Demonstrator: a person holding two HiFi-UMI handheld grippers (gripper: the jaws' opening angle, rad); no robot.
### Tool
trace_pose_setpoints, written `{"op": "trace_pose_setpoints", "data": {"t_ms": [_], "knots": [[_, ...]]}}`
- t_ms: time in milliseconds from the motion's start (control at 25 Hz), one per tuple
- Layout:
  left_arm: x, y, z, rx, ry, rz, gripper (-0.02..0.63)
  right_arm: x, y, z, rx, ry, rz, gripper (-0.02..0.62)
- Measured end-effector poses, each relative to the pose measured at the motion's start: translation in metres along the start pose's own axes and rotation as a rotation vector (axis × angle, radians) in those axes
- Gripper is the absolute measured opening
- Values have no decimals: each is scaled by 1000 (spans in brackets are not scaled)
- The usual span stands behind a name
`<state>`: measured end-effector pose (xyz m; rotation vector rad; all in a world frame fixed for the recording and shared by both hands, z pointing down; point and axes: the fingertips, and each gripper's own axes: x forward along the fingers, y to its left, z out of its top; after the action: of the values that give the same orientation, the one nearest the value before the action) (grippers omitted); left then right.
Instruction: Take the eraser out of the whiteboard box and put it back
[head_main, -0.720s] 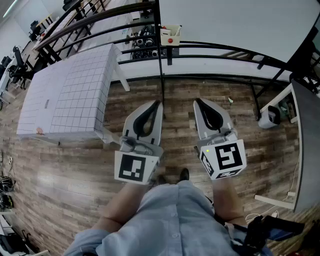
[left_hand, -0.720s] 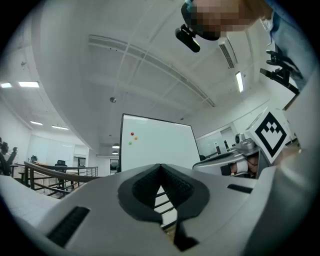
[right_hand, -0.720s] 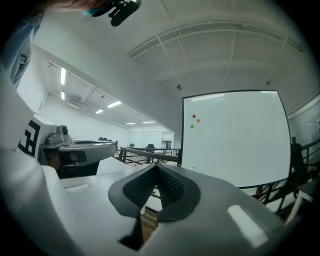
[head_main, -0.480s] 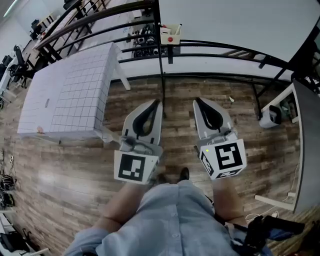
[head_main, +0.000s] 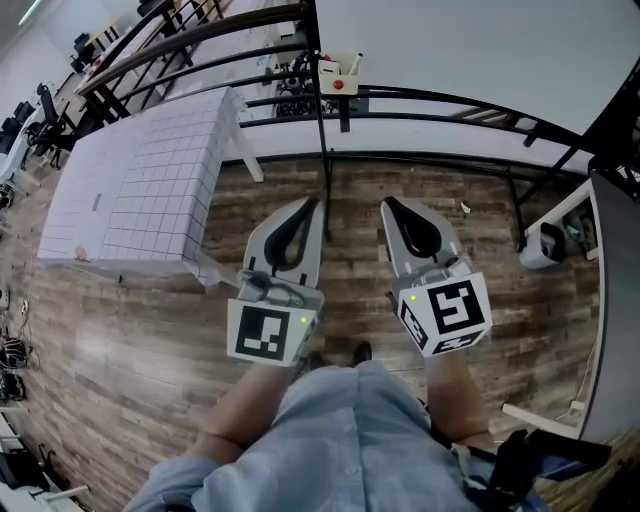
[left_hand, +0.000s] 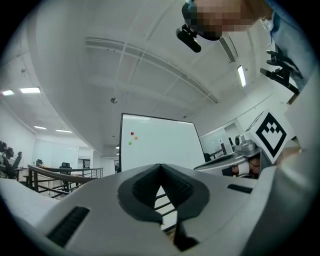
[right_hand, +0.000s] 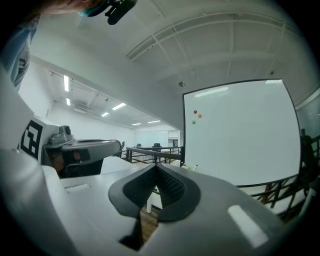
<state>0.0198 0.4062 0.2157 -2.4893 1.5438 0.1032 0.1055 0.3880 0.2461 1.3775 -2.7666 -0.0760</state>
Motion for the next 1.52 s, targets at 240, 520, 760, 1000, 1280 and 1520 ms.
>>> {"op": "trace_pose_setpoints", "data": {"t_ms": [240, 520, 760, 1000, 1280, 1520], "knots": [[15, -13, 0, 11, -2, 23, -2, -4, -22, -6, -1, 15, 24, 2], [34, -15, -9, -9, 43, 32, -2, 9, -38, -5, 12, 33, 60, 2], [68, 17, -33, -27, 44, 42, -2, 54, -58, -17, 10, 47, 58, 2], [119, 71, -56, -25, 28, 29, -2, 129, -75, -21, 11, 30, 68, 2], [173, 128, -63, -40, 6, 8, -2, 203, -98, -3, -18, 12, 42, 2], [200, 169, -71, -46, -4, -6, -2, 250, -106, 1, -29, 17, 10, 2]]}}
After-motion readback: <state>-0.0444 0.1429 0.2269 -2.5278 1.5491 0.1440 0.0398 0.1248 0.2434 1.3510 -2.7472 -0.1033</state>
